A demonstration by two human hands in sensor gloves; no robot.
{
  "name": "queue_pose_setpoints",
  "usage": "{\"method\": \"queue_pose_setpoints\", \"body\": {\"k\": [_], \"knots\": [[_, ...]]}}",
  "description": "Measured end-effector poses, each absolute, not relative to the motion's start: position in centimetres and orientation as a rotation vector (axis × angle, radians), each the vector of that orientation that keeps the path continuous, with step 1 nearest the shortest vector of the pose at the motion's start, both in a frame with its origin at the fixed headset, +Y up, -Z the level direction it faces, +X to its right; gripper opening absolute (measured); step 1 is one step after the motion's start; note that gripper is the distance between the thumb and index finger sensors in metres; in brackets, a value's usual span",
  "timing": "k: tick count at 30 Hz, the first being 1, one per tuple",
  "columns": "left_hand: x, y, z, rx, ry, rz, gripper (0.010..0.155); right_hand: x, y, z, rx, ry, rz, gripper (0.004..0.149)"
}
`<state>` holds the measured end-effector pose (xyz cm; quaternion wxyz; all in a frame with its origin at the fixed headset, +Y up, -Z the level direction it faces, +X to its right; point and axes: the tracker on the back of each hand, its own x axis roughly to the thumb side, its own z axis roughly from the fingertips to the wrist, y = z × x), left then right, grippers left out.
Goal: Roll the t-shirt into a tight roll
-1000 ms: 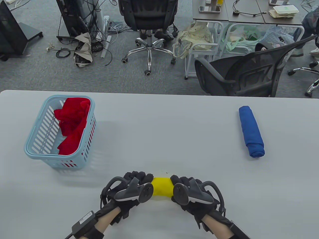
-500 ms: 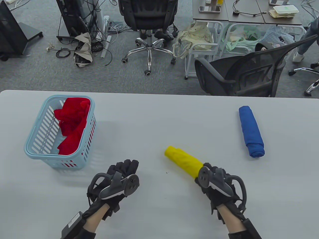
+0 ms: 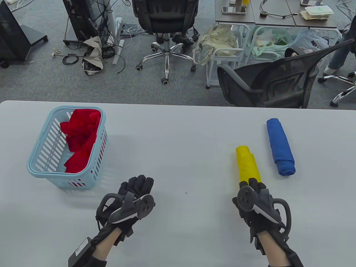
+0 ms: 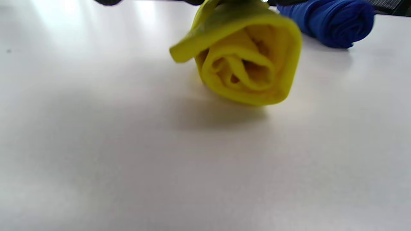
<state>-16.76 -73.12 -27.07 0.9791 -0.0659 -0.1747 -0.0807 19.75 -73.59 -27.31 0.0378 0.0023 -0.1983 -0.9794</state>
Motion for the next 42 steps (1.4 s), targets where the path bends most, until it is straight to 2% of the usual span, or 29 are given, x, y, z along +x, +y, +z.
{"method": "queue_pose_setpoints", "body": {"k": [3, 5, 10, 15, 18, 20, 24, 27, 31, 39, 42], "knots": [[-16.9, -73.2, -27.1, -0.139, -0.349, -0.162, 0.076, 19.7, -74.4, -30.5, 0.057, -0.606, -2.827, 0.078], [-17.1, -73.2, -27.1, -0.145, -0.346, -0.140, 0.077, 20.4, -74.8, -33.1, 0.126, -0.671, -2.833, 0.077], [-17.7, -73.3, -27.5, -0.176, -0.341, -0.058, 0.074, 21.8, -74.4, -38.3, 0.270, -0.751, -2.796, 0.077], [-18.0, -73.3, -27.6, -0.176, -0.328, -0.069, 0.071, 23.0, -74.2, -40.3, 0.356, -0.814, -2.829, 0.076], [-18.0, -73.2, -27.6, -0.167, -0.327, -0.077, 0.071, 22.7, -73.1, -39.0, 0.277, -0.694, -2.949, 0.070], [-17.9, -73.2, -27.6, -0.155, -0.325, -0.091, 0.071, 21.9, -71.7, -36.6, 0.161, -0.470, -3.015, 0.061], [-17.9, -73.2, -27.6, -0.146, -0.316, -0.108, 0.067, 20.3, -70.3, -30.7, 0.003, -0.310, -3.160, 0.063], [-17.8, -73.2, -27.5, -0.141, -0.314, -0.119, 0.068, 19.4, -70.6, -27.6, -0.034, -0.244, -3.160, 0.069], [-17.8, -73.2, -27.2, -0.129, -0.311, -0.121, 0.069, 18.8, -70.9, -27.0, -0.051, -0.233, -3.106, 0.076], [-17.5, -72.3, -26.8, -0.083, -0.313, -0.105, 0.072, 19.0, -72.3, -27.3, -0.065, -0.296, -3.042, 0.078], [-17.4, -71.1, -26.9, -0.052, -0.321, -0.098, 0.073, 19.6, -72.2, -27.4, -0.051, -0.308, -3.074, 0.078]]}}
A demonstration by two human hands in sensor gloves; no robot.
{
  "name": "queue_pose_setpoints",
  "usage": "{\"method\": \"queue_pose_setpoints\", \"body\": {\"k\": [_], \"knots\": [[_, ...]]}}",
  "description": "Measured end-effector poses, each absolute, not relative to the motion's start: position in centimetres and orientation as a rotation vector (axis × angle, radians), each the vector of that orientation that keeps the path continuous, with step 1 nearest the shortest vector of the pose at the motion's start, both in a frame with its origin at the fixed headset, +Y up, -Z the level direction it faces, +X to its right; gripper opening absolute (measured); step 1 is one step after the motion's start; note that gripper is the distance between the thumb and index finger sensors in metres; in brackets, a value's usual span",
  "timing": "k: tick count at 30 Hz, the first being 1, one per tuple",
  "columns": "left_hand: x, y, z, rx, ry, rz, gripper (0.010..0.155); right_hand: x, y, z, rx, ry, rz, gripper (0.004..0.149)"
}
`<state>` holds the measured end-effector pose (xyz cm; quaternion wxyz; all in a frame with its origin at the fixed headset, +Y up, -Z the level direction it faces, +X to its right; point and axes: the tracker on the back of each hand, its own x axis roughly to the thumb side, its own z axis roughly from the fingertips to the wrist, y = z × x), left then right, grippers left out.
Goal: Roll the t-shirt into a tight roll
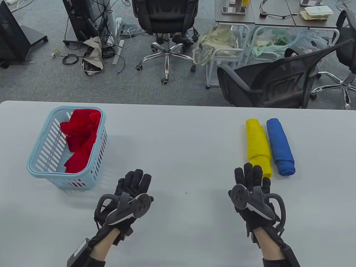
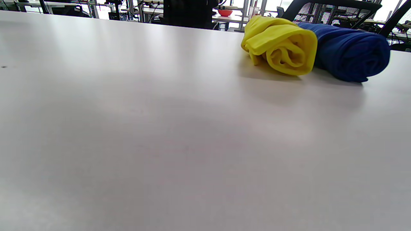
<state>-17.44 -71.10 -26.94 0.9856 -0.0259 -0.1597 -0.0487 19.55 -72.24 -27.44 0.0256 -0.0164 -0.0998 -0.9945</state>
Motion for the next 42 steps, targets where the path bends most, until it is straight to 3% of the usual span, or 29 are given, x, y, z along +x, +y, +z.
{"method": "queue_pose_setpoints", "body": {"k": [12, 18, 26, 42], "knots": [[-18.8, -59.7, -31.5, 0.165, -0.272, -0.048, 0.073, 19.9, -72.2, -27.5, -0.029, -0.328, -3.067, 0.080], [-22.5, -56.5, -36.6, 0.125, -0.146, -0.127, 0.073, 19.9, -72.2, -27.5, -0.026, -0.335, -3.071, 0.080], [-29.4, -56.5, -43.4, -0.034, 0.063, -0.180, 0.069, 19.4, -72.6, -28.0, -0.052, -0.369, -3.073, 0.077], [-36.6, -62.0, -49.1, -0.223, 0.199, -0.202, 0.072, 19.6, -73.0, -28.3, -0.047, -0.420, -3.090, 0.075]]}}
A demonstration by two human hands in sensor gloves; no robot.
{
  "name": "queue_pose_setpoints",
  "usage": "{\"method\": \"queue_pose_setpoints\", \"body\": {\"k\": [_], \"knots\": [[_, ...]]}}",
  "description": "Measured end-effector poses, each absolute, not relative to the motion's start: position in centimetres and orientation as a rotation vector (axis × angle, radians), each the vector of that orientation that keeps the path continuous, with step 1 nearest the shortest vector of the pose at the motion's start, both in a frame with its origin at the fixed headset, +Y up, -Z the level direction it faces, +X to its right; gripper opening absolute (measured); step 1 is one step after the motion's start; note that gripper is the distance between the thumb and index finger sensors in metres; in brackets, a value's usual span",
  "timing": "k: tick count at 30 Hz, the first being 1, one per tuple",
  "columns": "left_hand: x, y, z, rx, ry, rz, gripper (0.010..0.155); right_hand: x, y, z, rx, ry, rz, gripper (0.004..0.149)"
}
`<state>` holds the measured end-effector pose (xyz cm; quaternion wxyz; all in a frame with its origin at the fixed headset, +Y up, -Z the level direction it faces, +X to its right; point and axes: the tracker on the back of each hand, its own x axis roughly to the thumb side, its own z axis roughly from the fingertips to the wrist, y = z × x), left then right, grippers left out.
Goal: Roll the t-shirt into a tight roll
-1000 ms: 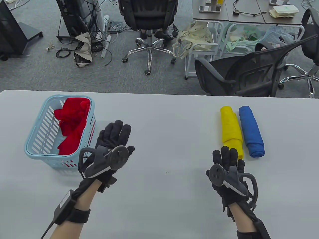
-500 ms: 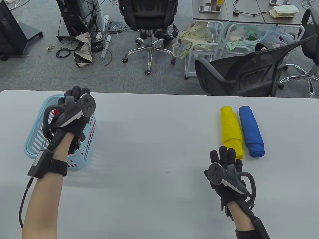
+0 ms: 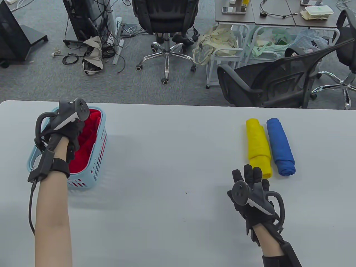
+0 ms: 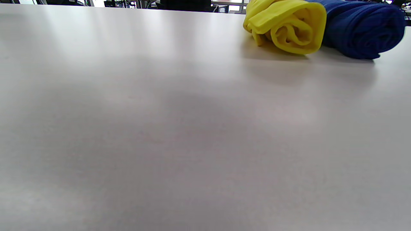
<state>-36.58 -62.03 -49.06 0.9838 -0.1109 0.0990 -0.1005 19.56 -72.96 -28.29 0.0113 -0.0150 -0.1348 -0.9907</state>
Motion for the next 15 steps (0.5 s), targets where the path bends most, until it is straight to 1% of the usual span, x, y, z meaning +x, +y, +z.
{"method": "queue_pose_setpoints", "body": {"k": [6, 8, 9, 12, 13, 15], "knots": [[-37.7, -64.5, -49.8, -0.275, 0.220, -0.206, 0.090, 19.4, -72.9, -28.3, -0.060, -0.418, -3.094, 0.075], [-37.8, -65.2, -50.0, -0.287, 0.223, -0.177, 0.091, 19.3, -72.9, -28.3, -0.067, -0.419, -3.095, 0.075], [-37.8, -65.4, -50.1, -0.286, 0.221, -0.160, 0.094, 19.2, -73.0, -28.3, -0.072, -0.424, -3.094, 0.075], [-37.5, -65.9, -50.1, -0.237, 0.210, -0.049, 0.099, 18.7, -73.5, -28.3, -0.104, -0.461, -3.086, 0.075], [-37.4, -66.2, -50.2, -0.234, 0.208, -0.042, 0.098, 18.6, -73.6, -28.3, -0.110, -0.466, -3.082, 0.075], [-37.3, -67.1, -50.3, -0.270, 0.206, -0.085, 0.098, 18.4, -73.7, -28.3, -0.115, -0.470, -3.076, 0.075]]}}
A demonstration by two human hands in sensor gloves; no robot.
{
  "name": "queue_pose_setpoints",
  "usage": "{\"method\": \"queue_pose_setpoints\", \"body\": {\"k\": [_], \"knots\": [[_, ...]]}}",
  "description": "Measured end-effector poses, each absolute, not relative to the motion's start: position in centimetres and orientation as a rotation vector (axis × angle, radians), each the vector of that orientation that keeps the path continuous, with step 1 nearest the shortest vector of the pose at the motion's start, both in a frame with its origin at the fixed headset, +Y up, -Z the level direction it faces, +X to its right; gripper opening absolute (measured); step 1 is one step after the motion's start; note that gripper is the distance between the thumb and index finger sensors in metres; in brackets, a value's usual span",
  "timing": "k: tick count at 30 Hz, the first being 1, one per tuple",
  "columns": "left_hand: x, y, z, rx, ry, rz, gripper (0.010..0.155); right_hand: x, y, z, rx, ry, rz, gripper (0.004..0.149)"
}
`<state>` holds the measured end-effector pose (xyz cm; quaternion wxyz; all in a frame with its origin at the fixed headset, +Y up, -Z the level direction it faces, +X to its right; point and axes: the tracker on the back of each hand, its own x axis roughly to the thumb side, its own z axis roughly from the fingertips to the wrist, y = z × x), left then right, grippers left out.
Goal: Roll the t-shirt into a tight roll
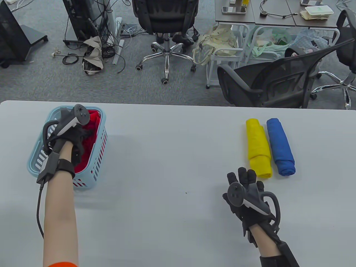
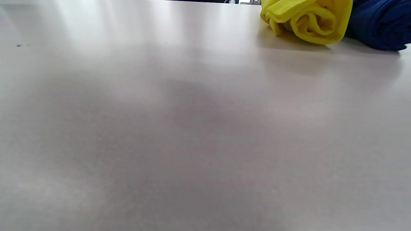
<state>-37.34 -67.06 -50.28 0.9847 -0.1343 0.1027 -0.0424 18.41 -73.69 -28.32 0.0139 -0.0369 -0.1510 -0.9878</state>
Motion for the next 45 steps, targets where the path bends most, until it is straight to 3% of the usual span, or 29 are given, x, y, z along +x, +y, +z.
{"method": "queue_pose_setpoints", "body": {"k": [4, 8, 17, 20, 27, 34, 45], "knots": [[-37.2, -68.1, -50.5, -0.312, 0.171, -0.167, 0.114, 18.4, -73.7, -28.3, -0.118, -0.473, -3.086, 0.075], [-36.9, -68.3, -50.7, -0.322, 0.157, -0.162, 0.112, 18.1, -74.1, -28.4, -0.138, -0.505, -3.090, 0.074], [-36.4, -69.1, -50.9, -0.377, 0.130, -0.177, 0.065, 17.5, -74.3, -28.3, -0.171, -0.528, -3.094, 0.073], [-36.2, -69.4, -51.0, -0.398, 0.118, -0.208, 0.042, 17.5, -74.4, -28.3, -0.174, -0.535, -3.098, 0.073], [-36.2, -69.4, -50.9, -0.378, 0.112, -0.225, 0.040, 17.6, -74.5, -28.3, -0.174, -0.539, -3.102, 0.073], [-36.4, -66.9, -50.3, -0.183, 0.144, -0.138, 0.031, 17.7, -74.4, -28.4, -0.179, -0.538, -3.111, 0.073], [-34.3, -59.0, -47.6, 0.111, 0.147, -0.241, 0.029, 17.6, -74.2, -28.3, -0.207, -0.513, -3.130, 0.073]]}}
